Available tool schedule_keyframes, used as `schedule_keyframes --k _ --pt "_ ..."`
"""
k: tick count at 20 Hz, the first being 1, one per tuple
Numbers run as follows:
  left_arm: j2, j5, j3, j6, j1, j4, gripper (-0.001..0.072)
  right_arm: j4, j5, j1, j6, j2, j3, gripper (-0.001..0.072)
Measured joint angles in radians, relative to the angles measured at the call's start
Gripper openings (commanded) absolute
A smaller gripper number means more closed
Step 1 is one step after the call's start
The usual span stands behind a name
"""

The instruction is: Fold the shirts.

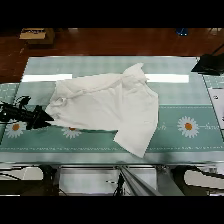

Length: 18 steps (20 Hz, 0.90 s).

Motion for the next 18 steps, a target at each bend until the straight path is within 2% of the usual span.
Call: schedule_keyframes --k 8,14,15,16,18 --pt "0.01 0.013 -0.001 -0.006 0.0 -0.03 0.0458 -0.001 0.0 0.0 0.001 0.058 0.0 0.043" --pt "0.024 0.115 0.0 0.015 -0.006 -0.124 0.0456 -0.001 -0.001 0.0 0.002 0.064 0.0 0.0429" --pt "0.026 0.132 0.0 0.017 -0.008 -0.131 0.0367 0.0 -0.001 0.0 0.002 0.064 0.0 0.0429" --pt "0.027 0.151 0.0 0.018 -0.009 -0.13 0.0234 -0.001 -0.002 0.0 0.002 0.064 0.0 0.0428" --pt "0.028 0.203 0.0 0.021 -0.011 -0.129 0.0222 -0.001 -0.003 0.0 0.002 0.064 0.0 0.0426"
